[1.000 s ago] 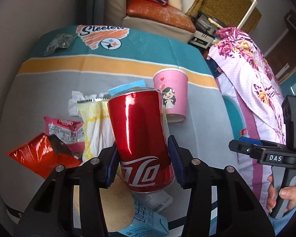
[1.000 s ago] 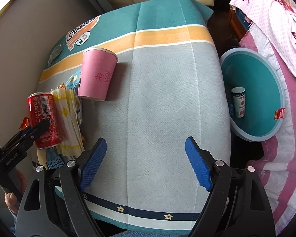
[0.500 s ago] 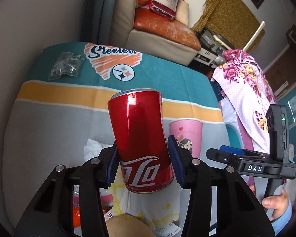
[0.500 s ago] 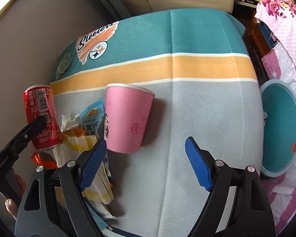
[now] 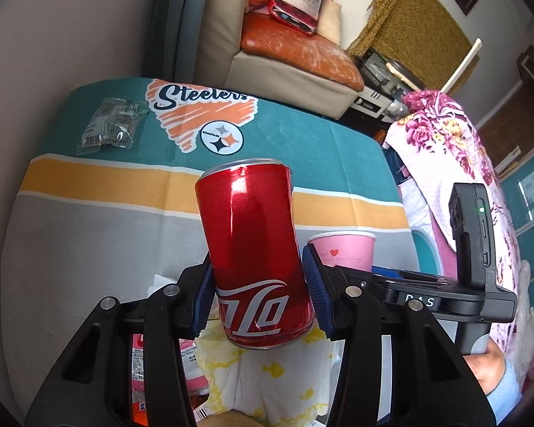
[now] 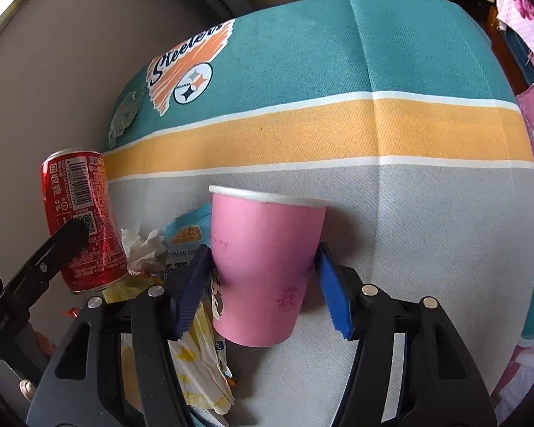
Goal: Collect trash
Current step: 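Grasp the red cola can with the left gripper while the right gripper grasps the pink cup, then carry the can and pink cup over the bucket and release both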
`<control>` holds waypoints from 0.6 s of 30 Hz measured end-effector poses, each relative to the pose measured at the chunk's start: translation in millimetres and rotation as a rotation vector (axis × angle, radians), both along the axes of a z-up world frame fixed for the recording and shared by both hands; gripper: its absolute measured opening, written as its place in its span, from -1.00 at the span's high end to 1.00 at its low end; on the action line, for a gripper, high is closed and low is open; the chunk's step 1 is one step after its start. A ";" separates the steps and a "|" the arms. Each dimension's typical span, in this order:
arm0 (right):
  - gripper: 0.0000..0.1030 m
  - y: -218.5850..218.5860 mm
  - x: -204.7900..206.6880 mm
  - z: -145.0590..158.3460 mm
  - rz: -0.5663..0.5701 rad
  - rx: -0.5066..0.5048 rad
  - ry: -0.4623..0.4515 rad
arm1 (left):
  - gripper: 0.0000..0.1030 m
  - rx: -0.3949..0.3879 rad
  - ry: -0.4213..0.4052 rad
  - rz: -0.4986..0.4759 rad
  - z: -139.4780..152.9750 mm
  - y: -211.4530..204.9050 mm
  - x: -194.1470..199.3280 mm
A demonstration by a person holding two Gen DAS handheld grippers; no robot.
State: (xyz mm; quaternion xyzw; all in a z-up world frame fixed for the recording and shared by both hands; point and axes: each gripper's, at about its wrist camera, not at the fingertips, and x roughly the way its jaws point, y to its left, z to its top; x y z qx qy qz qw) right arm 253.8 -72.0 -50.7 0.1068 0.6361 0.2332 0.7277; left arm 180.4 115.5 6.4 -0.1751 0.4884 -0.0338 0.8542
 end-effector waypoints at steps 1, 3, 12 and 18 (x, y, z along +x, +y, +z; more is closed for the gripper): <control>-0.10 -4.9 -0.2 3.3 -0.008 -0.005 -0.014 | 0.07 0.002 0.000 -0.005 0.4 -2.5 0.4; -0.10 -17.5 -1.6 11.1 -0.026 -0.007 -0.038 | 0.07 0.008 -0.002 -0.015 1.9 -8.3 1.3; -0.10 -96.5 -18.8 48.4 -0.145 -0.044 -0.146 | 0.07 0.028 -0.019 -0.119 12.3 -68.0 7.8; -0.10 -155.2 -35.6 54.6 -0.226 -0.066 -0.171 | 0.07 0.042 -0.021 -0.222 13.3 -131.6 10.4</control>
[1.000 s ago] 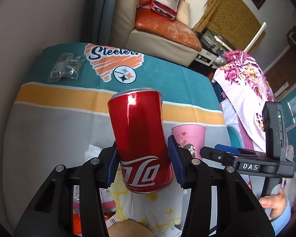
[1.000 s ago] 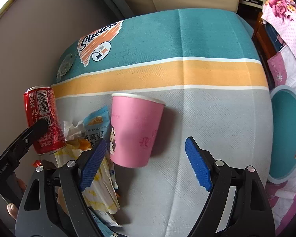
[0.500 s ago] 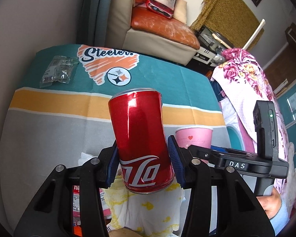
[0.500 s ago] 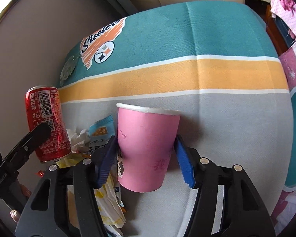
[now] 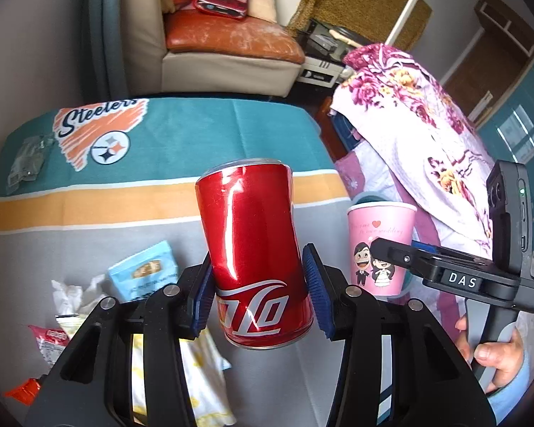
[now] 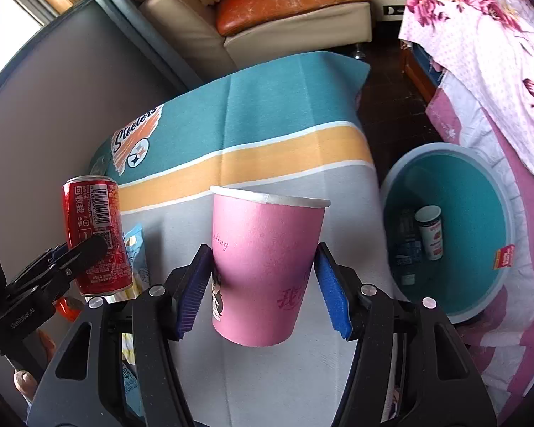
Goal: Collect trash
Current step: 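Carry the can and pink cup over the bucket and release both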
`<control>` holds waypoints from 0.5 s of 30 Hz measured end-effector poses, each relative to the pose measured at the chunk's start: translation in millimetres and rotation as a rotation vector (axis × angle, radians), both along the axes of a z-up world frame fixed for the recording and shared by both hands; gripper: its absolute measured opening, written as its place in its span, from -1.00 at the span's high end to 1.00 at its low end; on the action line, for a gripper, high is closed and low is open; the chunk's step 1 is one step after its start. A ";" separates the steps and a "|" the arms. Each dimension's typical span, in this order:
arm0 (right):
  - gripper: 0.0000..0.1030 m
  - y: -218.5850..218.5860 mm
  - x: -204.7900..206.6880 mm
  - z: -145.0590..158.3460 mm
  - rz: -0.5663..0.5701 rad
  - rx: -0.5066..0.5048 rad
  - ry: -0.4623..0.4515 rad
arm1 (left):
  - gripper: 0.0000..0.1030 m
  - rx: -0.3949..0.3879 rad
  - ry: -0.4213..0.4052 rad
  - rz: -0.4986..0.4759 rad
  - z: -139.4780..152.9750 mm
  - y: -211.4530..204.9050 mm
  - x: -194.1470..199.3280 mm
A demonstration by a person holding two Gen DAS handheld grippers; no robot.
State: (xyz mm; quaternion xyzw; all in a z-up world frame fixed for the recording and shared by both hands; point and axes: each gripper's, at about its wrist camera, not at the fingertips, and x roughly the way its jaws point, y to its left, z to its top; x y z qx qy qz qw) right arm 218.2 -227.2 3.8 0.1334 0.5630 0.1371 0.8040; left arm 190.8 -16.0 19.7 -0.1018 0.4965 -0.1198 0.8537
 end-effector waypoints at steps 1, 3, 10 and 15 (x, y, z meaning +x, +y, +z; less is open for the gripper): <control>-0.10 -9.5 -3.2 -0.1 -0.015 -0.002 -0.004 | 0.07 0.000 0.001 -0.016 -0.3 -10.4 0.1; -0.10 -31.4 -9.7 1.1 -0.044 0.003 -0.009 | 0.07 -0.001 0.004 -0.046 -1.3 -30.1 0.7; -0.10 -104.2 -29.6 4.7 -0.157 -0.012 -0.054 | 0.07 0.007 0.016 -0.152 -9.1 -105.8 4.2; -0.10 -155.7 -43.6 -4.2 -0.250 -0.028 -0.060 | 0.07 0.029 0.041 -0.231 -24.4 -158.6 6.7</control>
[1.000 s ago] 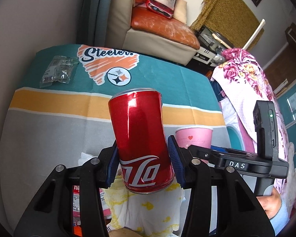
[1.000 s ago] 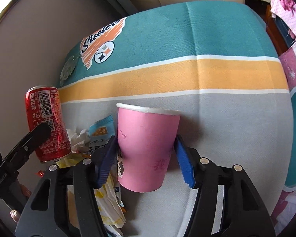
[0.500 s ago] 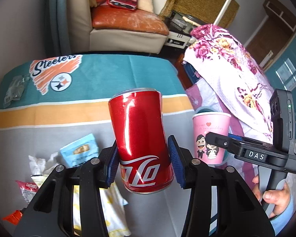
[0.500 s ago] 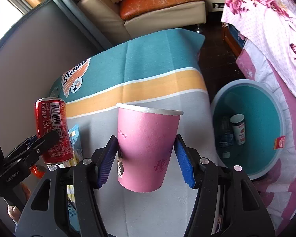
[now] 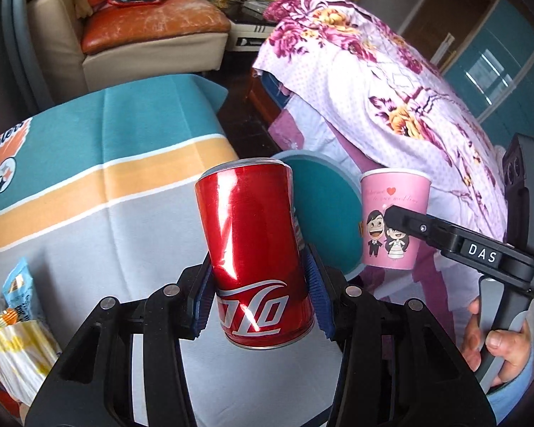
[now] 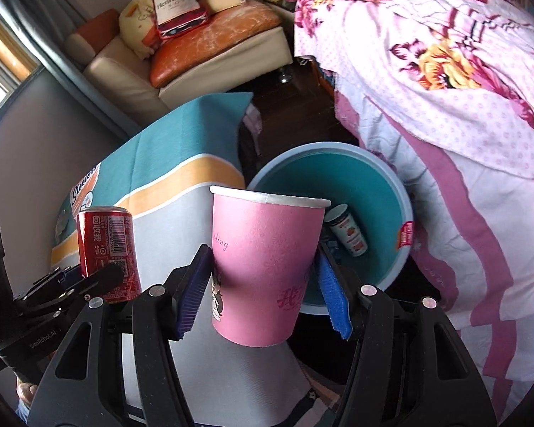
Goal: Collect trash
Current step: 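Carry the can and pink cup over the bucket and release both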
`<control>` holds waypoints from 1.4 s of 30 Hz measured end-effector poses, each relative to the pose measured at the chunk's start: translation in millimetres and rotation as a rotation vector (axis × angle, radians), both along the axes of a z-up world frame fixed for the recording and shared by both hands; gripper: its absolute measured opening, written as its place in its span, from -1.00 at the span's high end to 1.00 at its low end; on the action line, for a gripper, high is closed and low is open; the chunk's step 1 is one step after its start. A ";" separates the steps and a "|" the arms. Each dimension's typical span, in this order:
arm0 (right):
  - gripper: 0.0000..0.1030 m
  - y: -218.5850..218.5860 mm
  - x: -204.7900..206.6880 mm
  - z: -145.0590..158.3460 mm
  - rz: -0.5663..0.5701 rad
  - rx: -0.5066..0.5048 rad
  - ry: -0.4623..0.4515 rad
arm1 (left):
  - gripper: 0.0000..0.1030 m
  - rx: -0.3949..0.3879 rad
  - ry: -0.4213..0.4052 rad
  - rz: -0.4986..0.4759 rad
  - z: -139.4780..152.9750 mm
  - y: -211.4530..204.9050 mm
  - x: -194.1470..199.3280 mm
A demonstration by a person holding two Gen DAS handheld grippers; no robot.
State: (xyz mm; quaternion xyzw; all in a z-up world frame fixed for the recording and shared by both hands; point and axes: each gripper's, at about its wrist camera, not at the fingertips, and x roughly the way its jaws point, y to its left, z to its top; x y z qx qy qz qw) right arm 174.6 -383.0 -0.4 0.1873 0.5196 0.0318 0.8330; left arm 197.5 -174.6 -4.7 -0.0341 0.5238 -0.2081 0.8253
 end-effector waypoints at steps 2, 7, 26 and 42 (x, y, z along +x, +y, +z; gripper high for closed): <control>-0.10 -16.1 -4.2 -4.8 -0.030 -0.013 0.002 | 0.07 0.010 0.008 -0.028 -7.2 -19.6 2.6; -0.10 -44.0 -7.4 -13.5 -0.078 -0.020 0.004 | 0.07 0.031 0.020 -0.082 -22.1 -61.8 9.0; -0.11 -68.8 10.1 -41.7 -0.116 -0.030 0.052 | 0.06 0.129 0.038 -0.157 -63.8 -113.8 32.5; -0.12 -56.5 20.3 -44.3 -0.093 -0.054 0.074 | -0.72 0.149 0.029 -0.094 -61.7 -91.8 36.8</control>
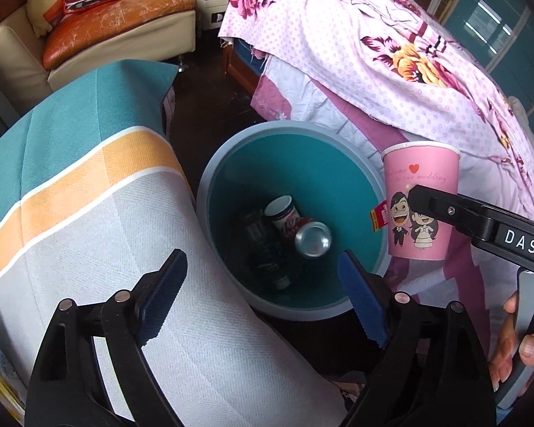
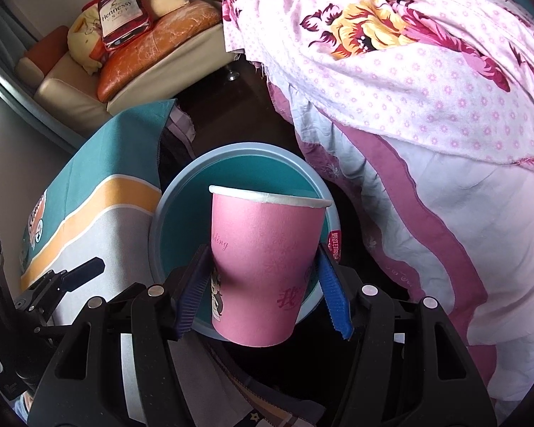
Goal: Collect trash
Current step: 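Carry the can and pink cup over the bucket and release both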
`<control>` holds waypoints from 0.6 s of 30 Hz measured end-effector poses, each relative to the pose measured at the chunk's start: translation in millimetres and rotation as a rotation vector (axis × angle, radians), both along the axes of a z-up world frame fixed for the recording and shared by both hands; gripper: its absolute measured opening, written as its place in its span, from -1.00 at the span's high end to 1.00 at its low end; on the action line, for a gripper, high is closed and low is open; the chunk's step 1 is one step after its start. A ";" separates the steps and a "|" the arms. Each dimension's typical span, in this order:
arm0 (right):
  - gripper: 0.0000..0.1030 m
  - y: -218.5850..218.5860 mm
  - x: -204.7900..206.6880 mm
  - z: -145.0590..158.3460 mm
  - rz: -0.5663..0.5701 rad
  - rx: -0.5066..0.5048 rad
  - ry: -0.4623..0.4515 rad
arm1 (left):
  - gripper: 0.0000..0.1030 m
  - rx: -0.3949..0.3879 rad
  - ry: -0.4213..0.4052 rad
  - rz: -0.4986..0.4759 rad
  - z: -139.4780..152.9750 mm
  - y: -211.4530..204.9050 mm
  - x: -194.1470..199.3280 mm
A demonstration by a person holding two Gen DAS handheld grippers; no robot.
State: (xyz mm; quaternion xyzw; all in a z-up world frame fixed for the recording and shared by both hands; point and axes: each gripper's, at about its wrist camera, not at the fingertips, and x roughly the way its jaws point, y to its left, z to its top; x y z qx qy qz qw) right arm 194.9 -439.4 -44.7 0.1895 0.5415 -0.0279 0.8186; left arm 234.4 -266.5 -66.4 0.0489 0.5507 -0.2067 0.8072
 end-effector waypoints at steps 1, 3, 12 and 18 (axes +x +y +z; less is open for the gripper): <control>-0.12 1.0 0.0 0.2 0.003 -0.003 0.002 | -0.72 -0.004 0.001 0.006 0.6 3.6 -0.7; -0.12 4.1 0.7 -0.5 0.009 -0.008 0.008 | -0.72 -0.015 0.007 0.016 1.6 10.3 -1.7; -0.16 21.7 5.7 -2.2 0.045 -0.027 0.035 | -0.73 -0.045 0.022 0.058 6.0 35.8 -5.2; -0.35 34.7 4.3 -3.3 0.062 -0.031 0.056 | -0.73 -0.071 0.017 0.073 14.2 53.1 -12.9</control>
